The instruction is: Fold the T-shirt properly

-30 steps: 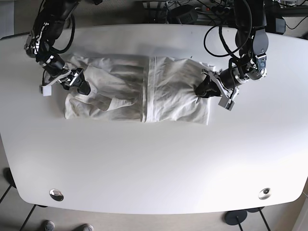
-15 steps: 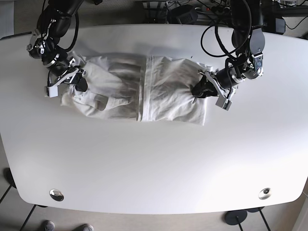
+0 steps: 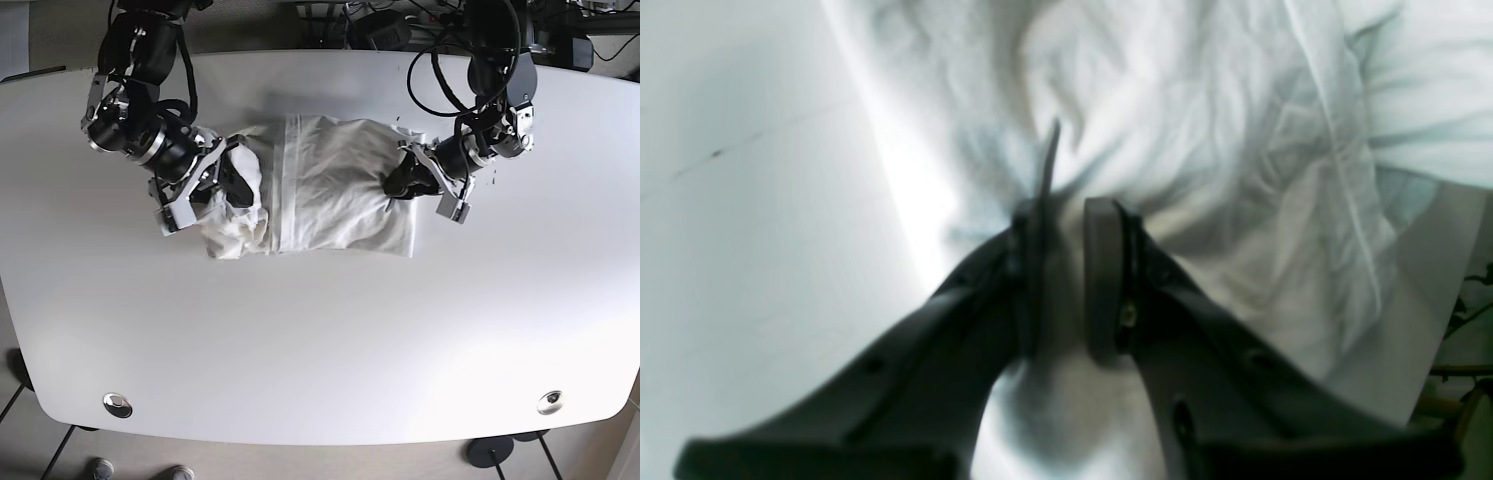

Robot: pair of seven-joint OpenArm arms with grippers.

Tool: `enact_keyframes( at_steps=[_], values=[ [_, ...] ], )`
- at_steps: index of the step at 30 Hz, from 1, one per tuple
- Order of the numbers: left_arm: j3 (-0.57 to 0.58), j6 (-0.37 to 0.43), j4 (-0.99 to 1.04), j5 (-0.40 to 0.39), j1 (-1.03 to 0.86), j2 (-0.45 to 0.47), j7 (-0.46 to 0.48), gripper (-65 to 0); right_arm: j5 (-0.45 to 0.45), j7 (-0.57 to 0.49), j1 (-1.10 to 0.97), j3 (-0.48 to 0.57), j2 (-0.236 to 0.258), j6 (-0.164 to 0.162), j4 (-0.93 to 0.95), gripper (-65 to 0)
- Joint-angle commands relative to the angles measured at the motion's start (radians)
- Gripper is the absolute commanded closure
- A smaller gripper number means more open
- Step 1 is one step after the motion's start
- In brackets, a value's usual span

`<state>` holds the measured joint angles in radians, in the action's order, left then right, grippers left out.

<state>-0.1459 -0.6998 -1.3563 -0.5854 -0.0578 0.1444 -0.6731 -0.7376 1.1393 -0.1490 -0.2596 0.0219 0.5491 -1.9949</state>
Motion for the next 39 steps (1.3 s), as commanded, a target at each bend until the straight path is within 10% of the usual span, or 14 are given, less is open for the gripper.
enact_keyframes(
  at_steps=[1,5,12,22,33,39],
  values=[
    [0.002,0.004,-0.005,0.023,0.000,0.004,-0.061,-9.3,-0.032,-0.035,0.027,0.072,-0.043,0.002,-0.017,-1.7],
    [0.002,0.004,-0.005,0.023,0.005,0.004,-0.061,-9.3,-0.027,-0.092,0.082,0.202,-0.084,-0.042,0.056,-1.9],
    [0.002,0.004,-0.007,0.018,0.005,0.004,-0.061,-9.3,-0.027,-0.299,0.171,0.391,0.010,-0.088,0.372,-4.4],
    [0.002,0.004,-0.008,0.015,0.009,0.002,-0.061,-9.3,-0.029,-0.301,0.203,0.406,-0.024,-0.090,0.403,-47.2],
    [-0.195,0.002,-0.447,0.021,-0.064,-0.024,-0.063,-9.3,-0.029,-0.282,0.219,0.497,-0.029,-0.093,0.334,-47.4],
    [-0.412,0.002,-0.493,0.023,-0.126,0.099,-0.063,-9.3,-0.030,-0.282,0.282,0.616,-0.086,-0.203,0.332,-47.4]
  ],
)
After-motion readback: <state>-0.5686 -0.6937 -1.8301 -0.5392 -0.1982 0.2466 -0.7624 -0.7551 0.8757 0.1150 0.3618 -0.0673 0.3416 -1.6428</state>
